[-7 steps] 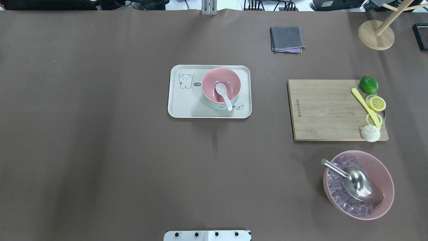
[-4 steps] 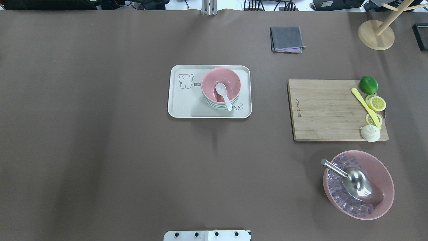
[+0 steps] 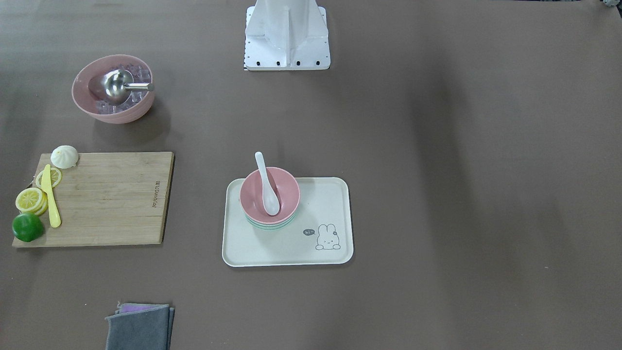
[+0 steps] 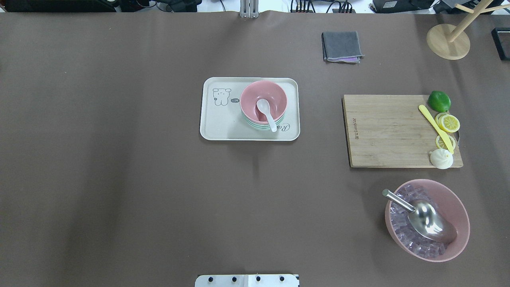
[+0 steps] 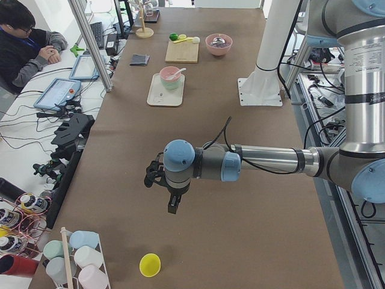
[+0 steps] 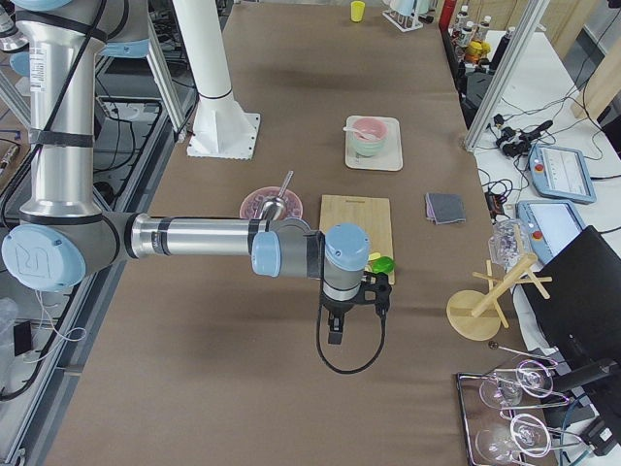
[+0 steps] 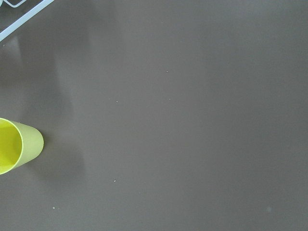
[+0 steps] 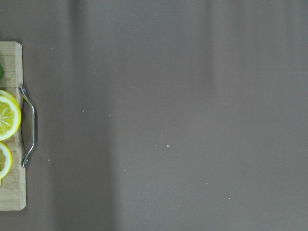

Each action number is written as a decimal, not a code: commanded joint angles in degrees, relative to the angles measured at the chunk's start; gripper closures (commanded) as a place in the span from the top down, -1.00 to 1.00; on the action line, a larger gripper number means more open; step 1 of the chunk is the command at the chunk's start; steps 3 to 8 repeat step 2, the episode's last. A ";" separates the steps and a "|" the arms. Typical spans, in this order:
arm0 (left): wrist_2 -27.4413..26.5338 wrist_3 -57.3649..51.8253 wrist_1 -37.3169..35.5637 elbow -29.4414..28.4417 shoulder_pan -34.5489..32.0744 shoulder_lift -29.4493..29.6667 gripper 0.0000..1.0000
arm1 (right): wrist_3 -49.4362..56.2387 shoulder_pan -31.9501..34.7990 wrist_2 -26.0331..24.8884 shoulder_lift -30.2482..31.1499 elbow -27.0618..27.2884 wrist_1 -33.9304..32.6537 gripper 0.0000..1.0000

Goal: Stack pink bowl on green and place spoon

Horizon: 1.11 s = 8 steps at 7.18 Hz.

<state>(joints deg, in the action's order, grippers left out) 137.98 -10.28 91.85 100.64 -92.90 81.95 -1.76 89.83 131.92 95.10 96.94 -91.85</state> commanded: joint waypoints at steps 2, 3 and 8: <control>0.44 0.00 0.00 -0.01 0.00 -0.03 0.98 | 0.00 -0.01 0.00 0.00 0.00 0.00 1.00; 0.44 0.00 0.00 -0.01 0.00 -0.03 0.98 | 0.00 -0.01 0.00 0.00 0.00 0.00 1.00; 0.44 0.00 0.00 -0.01 0.00 -0.03 0.98 | 0.00 -0.01 0.00 0.00 0.00 0.00 1.00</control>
